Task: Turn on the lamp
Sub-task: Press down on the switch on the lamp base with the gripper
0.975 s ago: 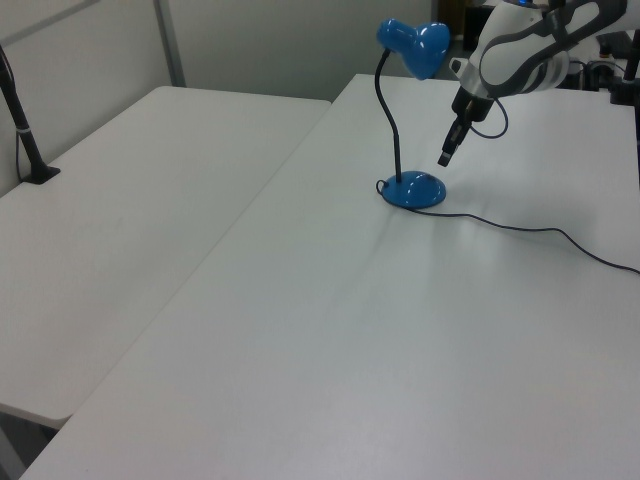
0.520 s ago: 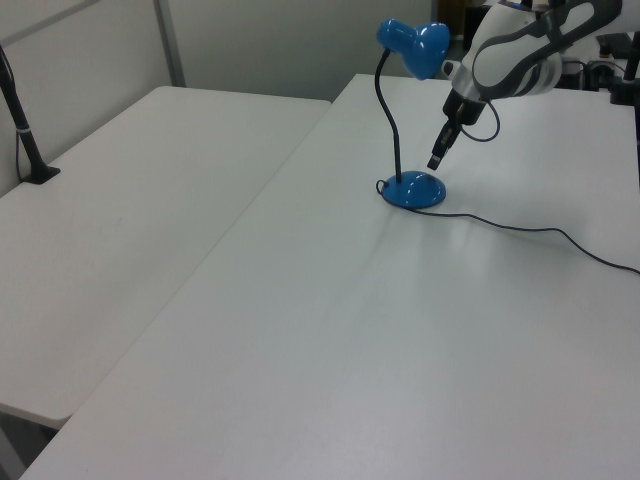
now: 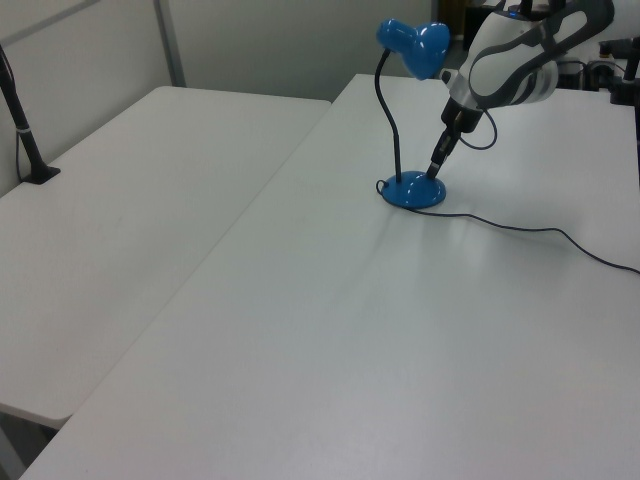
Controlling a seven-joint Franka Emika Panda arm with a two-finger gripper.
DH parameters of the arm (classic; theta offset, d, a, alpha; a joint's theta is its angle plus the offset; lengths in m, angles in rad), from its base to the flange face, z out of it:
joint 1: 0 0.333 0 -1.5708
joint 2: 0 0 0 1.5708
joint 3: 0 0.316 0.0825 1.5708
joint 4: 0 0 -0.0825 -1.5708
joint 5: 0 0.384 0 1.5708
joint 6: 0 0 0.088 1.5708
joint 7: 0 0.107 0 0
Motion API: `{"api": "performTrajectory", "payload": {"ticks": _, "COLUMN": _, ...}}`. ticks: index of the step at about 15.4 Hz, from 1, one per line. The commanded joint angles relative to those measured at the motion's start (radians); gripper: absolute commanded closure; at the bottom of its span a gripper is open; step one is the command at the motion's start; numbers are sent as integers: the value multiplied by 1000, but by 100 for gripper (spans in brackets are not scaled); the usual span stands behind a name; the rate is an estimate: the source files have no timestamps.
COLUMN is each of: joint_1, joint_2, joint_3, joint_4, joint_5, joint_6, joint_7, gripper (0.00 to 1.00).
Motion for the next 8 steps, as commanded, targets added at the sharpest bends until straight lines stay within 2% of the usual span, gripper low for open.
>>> {"api": "performTrajectory", "payload": {"ticks": 1, "joint_1": 23, "joint_2": 37, "joint_3": 0, "joint_4": 8, "joint_5": 19, "joint_6": 63, "joint_7": 7, "gripper": 100}}
{"api": "performTrajectory", "payload": {"ticks": 8, "joint_1": 16, "joint_2": 25, "joint_3": 0, "joint_4": 8, "joint_5": 19, "joint_6": 38, "joint_7": -33, "gripper": 100}}
